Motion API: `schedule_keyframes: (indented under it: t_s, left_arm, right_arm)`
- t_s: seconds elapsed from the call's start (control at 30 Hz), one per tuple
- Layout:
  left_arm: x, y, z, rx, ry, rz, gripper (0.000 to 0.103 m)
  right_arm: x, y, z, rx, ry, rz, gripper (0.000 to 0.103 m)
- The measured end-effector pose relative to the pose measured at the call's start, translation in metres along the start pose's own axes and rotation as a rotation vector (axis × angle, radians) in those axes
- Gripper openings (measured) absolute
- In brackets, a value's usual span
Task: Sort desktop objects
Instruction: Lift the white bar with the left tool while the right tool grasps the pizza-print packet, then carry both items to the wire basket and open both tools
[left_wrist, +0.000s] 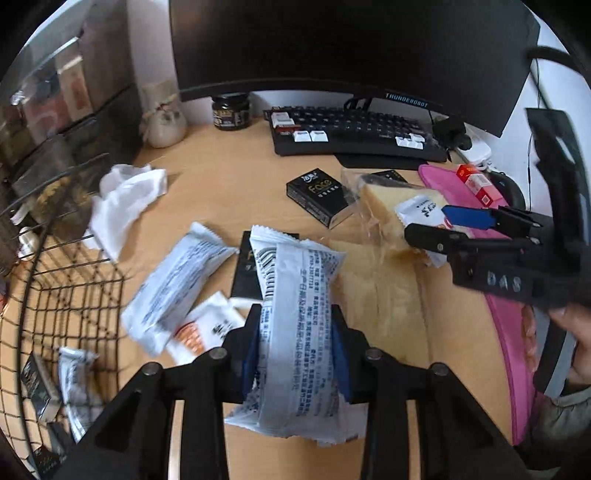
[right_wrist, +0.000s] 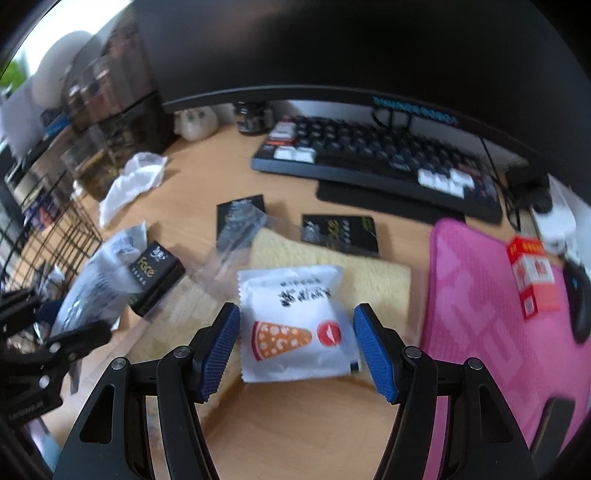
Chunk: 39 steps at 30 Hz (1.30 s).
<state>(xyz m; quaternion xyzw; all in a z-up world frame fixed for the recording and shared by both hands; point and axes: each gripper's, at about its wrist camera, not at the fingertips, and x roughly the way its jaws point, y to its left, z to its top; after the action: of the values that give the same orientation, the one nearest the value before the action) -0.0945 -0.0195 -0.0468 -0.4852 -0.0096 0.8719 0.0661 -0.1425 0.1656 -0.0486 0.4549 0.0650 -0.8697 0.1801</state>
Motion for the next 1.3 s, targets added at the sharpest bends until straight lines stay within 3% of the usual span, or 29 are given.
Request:
schedule_keyframes:
  t_s: [0.03,0.1,0.23,0.43,0.7,0.87,1.0,1.13,1.3]
  left_arm:
    - [0.003,-0.001,0.001,0.001,0.004,-0.002,0.038]
    - [0.007,-0.003,0.002,0.006,0.01,-0.006,0.038]
    - [0.008,-0.004,0.004,0.01,0.01,-0.009,0.038]
    - [-0.008,-0.007,0.004,0.01,-0.019,-0.015,0.038]
    - [-0.068,0.0,0.003,-0.006,-0.121,-0.005,0.038]
    - [-0.117,0.029,-0.002,-0.051,-0.2,0.047,0.038]
    - [-0.15,0.08,-0.023,-0.15,-0.24,0.137,0.038]
    - [-0.167,0.141,-0.06,-0.282,-0.224,0.231,0.038]
    - [-0.168,0.184,-0.093,-0.371,-0.189,0.274,0.038]
  right_arm:
    - [0.0,-0.001,0.0,-0.001,-0.003,0.004,0.053]
    - [0.0,-0.001,0.002,-0.007,-0.002,0.005,0.043]
    - [-0.002,-0.001,0.001,-0.022,-0.006,0.017,0.032]
    - [-0.019,0.002,-0.001,-0.008,-0.03,0.04,0.027]
    - [-0.071,0.032,0.0,-0.033,-0.107,0.088,0.027]
    - [-0.102,0.092,0.017,-0.12,-0.154,0.188,0.027]
    - [-0.108,0.156,0.029,-0.219,-0.167,0.283,0.027]
    - [-0.096,0.23,0.034,-0.323,-0.144,0.386,0.027]
    - [-0.079,0.292,0.026,-0.402,-0.1,0.461,0.027]
